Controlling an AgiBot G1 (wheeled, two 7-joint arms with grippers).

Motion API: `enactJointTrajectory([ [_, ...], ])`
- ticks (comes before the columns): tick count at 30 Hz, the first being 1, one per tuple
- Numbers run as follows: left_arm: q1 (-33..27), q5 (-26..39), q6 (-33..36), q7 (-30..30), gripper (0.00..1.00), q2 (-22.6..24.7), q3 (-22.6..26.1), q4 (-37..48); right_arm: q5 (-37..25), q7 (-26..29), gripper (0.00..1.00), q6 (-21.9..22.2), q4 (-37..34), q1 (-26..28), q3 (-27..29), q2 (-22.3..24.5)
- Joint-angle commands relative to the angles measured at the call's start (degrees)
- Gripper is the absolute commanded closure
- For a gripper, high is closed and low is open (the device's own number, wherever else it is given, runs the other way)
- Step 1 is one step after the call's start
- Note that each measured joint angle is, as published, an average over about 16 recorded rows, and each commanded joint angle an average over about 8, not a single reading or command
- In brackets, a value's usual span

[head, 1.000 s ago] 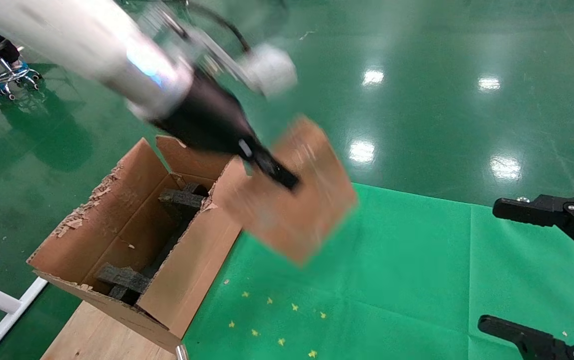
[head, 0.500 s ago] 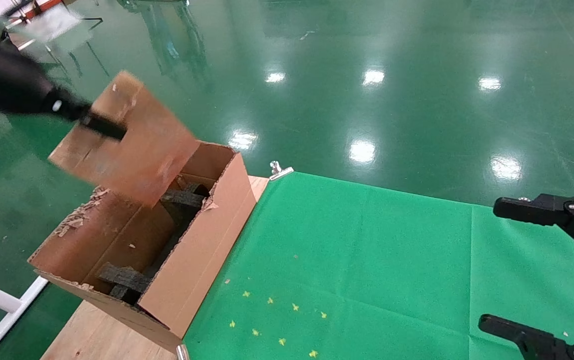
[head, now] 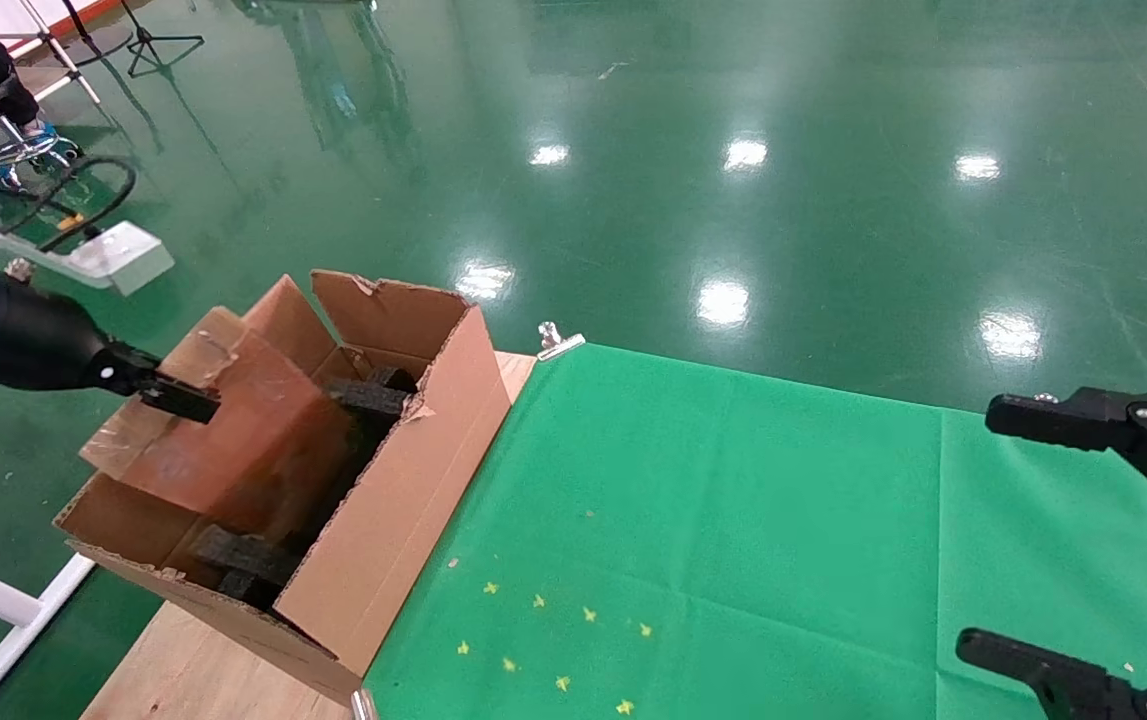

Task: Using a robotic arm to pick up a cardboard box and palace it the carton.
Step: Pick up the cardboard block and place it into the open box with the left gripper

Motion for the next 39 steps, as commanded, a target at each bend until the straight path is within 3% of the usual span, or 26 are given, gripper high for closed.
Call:
enactJointTrajectory([
  [1, 1.5, 0.4, -1.7, 2.0, 1.0, 0.4, 0.5, 3.1, 0.0, 0.0, 0.0, 0.0, 0.0, 0.0, 0.0, 0.0],
  [16, 8.9, -2.4, -13.8, 11.3, 1.0, 9.6, -0.7, 26.7, 0.0, 0.0, 0.0, 0.0, 0.0, 0.0, 0.0, 0.0],
  [27, 15.0, -4.6, -18.8, 14.1, 0.99, 15.1, -1.8, 37.0, 0.0, 0.0, 0.0, 0.0, 0.0, 0.0, 0.0, 0.0],
  [35, 17.5, -5.6, -23.6, 15.2, 0.0, 16.4, -2.5, 39.5, 0.0, 0.0, 0.0, 0.0, 0.0, 0.0, 0.0, 0.0],
  [39, 17.8, -5.8, -24.4, 15.3, 0.0, 16.5, -2.6, 39.7, 0.0, 0.0, 0.0, 0.0, 0.0, 0.0, 0.0, 0.0],
])
